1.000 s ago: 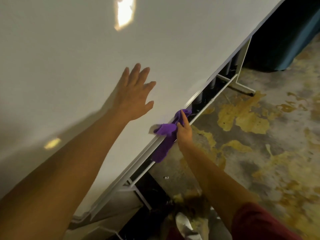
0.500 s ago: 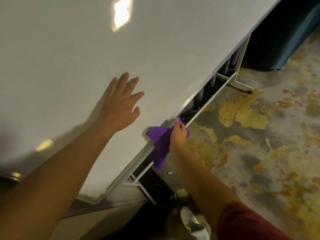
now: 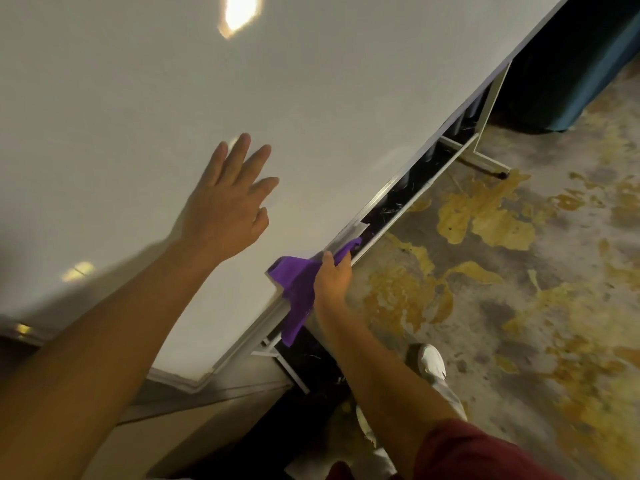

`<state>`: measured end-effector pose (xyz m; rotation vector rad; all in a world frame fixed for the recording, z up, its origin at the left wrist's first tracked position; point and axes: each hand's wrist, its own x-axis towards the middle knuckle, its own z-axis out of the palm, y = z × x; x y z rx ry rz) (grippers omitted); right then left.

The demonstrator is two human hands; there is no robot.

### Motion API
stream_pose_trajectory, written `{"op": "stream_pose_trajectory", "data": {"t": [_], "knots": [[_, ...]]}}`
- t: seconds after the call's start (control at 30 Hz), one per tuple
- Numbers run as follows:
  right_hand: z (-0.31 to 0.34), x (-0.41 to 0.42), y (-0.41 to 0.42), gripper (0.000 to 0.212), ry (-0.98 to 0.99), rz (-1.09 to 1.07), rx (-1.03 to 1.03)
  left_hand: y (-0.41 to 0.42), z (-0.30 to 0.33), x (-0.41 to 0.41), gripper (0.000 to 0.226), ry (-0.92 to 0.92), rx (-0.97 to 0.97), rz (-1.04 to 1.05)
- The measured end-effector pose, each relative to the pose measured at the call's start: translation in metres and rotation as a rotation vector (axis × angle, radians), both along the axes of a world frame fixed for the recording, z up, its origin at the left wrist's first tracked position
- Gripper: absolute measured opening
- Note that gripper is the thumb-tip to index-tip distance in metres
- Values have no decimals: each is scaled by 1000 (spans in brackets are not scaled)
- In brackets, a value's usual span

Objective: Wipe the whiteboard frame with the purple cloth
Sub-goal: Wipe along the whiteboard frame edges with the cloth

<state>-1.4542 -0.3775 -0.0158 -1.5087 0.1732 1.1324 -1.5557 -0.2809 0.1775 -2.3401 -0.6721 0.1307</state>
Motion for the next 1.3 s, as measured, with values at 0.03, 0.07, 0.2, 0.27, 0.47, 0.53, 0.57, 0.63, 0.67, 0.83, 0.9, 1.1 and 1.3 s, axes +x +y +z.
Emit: {"op": "stream_pose_trajectory", "data": {"t": [0.03, 0.07, 0.2, 0.27, 0.47, 0.53, 0.57, 0.63, 0.67, 0.83, 0.9, 1.1, 1.3], "knots": [[-2, -6, -1, 53, 23, -10, 3, 0, -1, -2, 68, 2, 5, -1], [-3, -9, -1, 52, 44, -21, 13, 2, -2, -2, 68, 7, 11, -4], [0, -9, -2, 48, 76, -6, 6, 4, -2, -3, 66, 9, 22, -18], [6, -1, -3, 51, 69, -19, -7, 4, -4, -3, 64, -12, 28, -31], [18, 64, 13, 57, -48, -106, 17, 11, -10, 4, 65, -69, 6, -55], [19, 66, 14, 57, -6, -99, 22, 9, -13, 6, 65, -90, 4, -37], [19, 64, 14, 57, 13, -99, 24, 8, -15, 7, 66, -91, 3, -28], [16, 52, 9, 57, 50, -91, 28, 8, -16, 5, 67, -83, -5, -16], [16, 47, 7, 57, 63, -75, 29, 9, -15, 3, 67, -76, -10, -15], [21, 16, -7, 58, 106, -11, -16, -11, -17, -14, 59, -66, 45, 28], [25, 0, -13, 59, 110, 4, -5, -26, -20, -33, 58, -93, 47, 97], [29, -82, -43, 52, 179, 97, -18, -65, -18, -118, 57, -86, -21, 175], [37, -174, -85, 44, 196, 454, -7, -95, -15, -177, 63, -70, 35, 339]]}}
